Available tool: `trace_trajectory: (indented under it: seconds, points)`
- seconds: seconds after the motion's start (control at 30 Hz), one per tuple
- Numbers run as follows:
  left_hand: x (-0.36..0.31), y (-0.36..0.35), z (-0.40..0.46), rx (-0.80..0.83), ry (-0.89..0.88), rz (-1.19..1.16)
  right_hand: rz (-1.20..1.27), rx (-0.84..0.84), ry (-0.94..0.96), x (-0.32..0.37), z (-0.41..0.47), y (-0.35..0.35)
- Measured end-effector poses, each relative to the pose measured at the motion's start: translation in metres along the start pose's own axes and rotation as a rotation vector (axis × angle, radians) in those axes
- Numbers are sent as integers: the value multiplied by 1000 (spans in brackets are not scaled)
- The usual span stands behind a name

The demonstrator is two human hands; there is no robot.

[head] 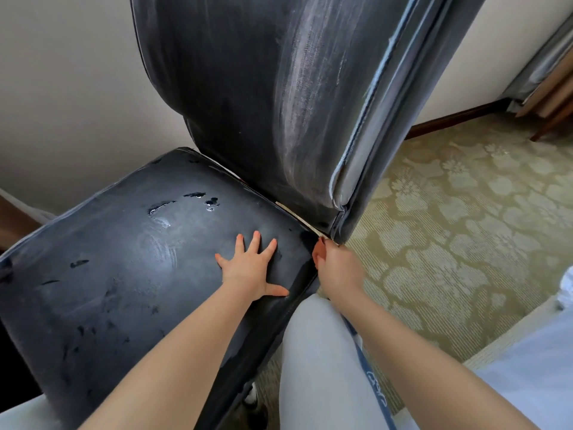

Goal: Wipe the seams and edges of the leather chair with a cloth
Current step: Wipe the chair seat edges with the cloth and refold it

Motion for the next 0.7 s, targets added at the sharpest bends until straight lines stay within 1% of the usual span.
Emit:
trace_trajectory:
  seconds: [0.1,0.2,0.23,0.4,0.7]
  points:
    - [0,2,-7,5,-4,-11,-11,39,-62,7,2,8]
    - [3,1,-14,17,-28,2,115,95,-176,15,0,18]
    - [5,0,-17,25,-37,4,143,112,-185,19,-2,20]
    - [20,-17,-39,54,-94,2,153,151,-162,36,-20,24]
    - [36,-47,-80,60,-56,-62,94,178,-170,69,-65,14]
Point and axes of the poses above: each hand's wrist, its own z-axis towards the middle knuckle, its own y-axis out of the back of the hand, x = y × z, the point moved 1 cm from there along z, towards the middle knuckle, and after that the axes turned 7 degrees about z, right-handed, at the moved point
